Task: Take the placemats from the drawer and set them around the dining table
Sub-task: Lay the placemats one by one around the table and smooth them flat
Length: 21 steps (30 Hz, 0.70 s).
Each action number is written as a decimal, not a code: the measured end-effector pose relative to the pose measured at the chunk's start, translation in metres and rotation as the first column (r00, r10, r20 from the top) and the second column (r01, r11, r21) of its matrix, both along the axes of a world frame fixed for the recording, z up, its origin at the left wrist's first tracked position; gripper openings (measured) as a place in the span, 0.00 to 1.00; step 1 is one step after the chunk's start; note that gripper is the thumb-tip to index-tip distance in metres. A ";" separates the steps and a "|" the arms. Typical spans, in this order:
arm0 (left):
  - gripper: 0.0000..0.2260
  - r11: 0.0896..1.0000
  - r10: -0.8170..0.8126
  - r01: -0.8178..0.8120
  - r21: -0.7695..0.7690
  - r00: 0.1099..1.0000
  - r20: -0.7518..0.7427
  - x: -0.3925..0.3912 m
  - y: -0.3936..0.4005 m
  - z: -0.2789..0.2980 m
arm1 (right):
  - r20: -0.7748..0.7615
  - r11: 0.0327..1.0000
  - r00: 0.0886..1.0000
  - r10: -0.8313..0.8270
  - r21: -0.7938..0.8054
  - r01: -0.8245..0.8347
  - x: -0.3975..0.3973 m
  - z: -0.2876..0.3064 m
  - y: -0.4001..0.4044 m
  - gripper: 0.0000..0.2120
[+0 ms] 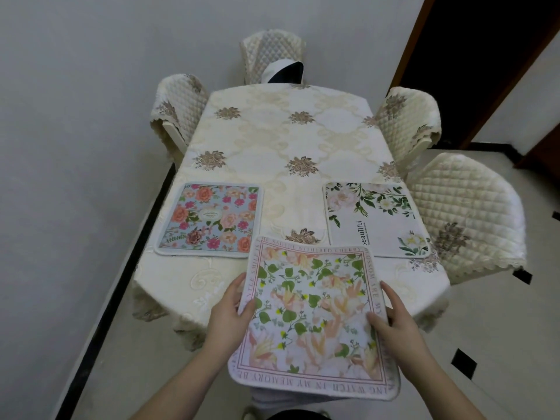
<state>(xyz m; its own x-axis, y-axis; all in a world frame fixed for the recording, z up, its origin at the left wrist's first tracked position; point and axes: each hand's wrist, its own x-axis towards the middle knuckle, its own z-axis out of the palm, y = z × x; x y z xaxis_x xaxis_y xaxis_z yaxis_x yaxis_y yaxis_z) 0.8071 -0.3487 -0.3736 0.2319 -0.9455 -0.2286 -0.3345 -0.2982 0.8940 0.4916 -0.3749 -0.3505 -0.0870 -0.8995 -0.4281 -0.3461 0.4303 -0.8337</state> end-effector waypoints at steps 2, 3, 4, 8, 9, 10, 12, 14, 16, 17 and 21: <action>0.24 1.000 0.008 -0.008 -0.018 1.000 -0.029 0.006 -0.001 0.011 | 0.024 1.000 1.000 -0.017 -0.022 0.018 0.004 0.007 0.002 0.31; 0.24 1.000 0.010 -0.011 -0.028 0.999 -0.034 0.009 -0.002 0.016 | 0.039 0.999 0.999 -0.025 -0.032 0.027 0.007 0.011 0.003 0.31; 0.23 0.999 0.011 -0.012 -0.041 0.999 -0.033 0.011 -0.003 0.021 | 0.049 0.998 0.998 -0.034 -0.042 0.036 0.010 0.015 0.004 0.31; 0.22 0.996 0.011 -0.014 -0.090 0.999 -0.033 0.021 -0.005 0.037 | 0.031 0.991 0.998 -0.056 -0.118 0.060 0.024 0.033 0.010 0.33; 0.22 0.995 0.009 -0.013 -0.096 0.999 -0.039 0.022 -0.005 0.040 | 0.034 0.989 0.997 -0.064 -0.131 0.068 0.027 0.036 0.012 0.33; 0.22 0.995 0.004 -0.009 -0.102 0.999 -0.042 0.024 -0.006 0.043 | 0.042 0.987 0.997 -0.069 -0.141 0.075 0.030 0.040 0.014 0.33; 0.22 0.994 -0.007 0.002 -0.110 0.999 -0.047 0.029 -0.007 0.046 | 0.038 0.984 0.997 -0.074 -0.163 0.079 0.037 0.043 0.018 0.33; 0.22 0.994 -0.015 0.010 -0.108 0.999 -0.049 0.033 -0.008 0.048 | 0.036 0.981 0.996 -0.083 -0.173 0.088 0.041 0.043 0.021 0.32; 0.22 0.994 -0.017 0.013 -0.106 0.999 -0.039 0.036 -0.010 0.048 | 0.047 0.980 0.994 -0.096 -0.171 0.103 0.042 0.040 0.025 0.33; 0.22 0.994 -0.020 0.017 -0.106 0.999 -0.035 0.037 -0.009 0.049 | 0.051 0.979 0.993 -0.102 -0.170 0.110 0.042 0.037 0.027 0.32; 0.22 0.993 -0.049 0.046 -0.108 0.999 -0.024 0.036 -0.008 0.051 | 0.080 0.976 0.988 -0.129 -0.165 0.141 0.038 0.031 0.036 0.33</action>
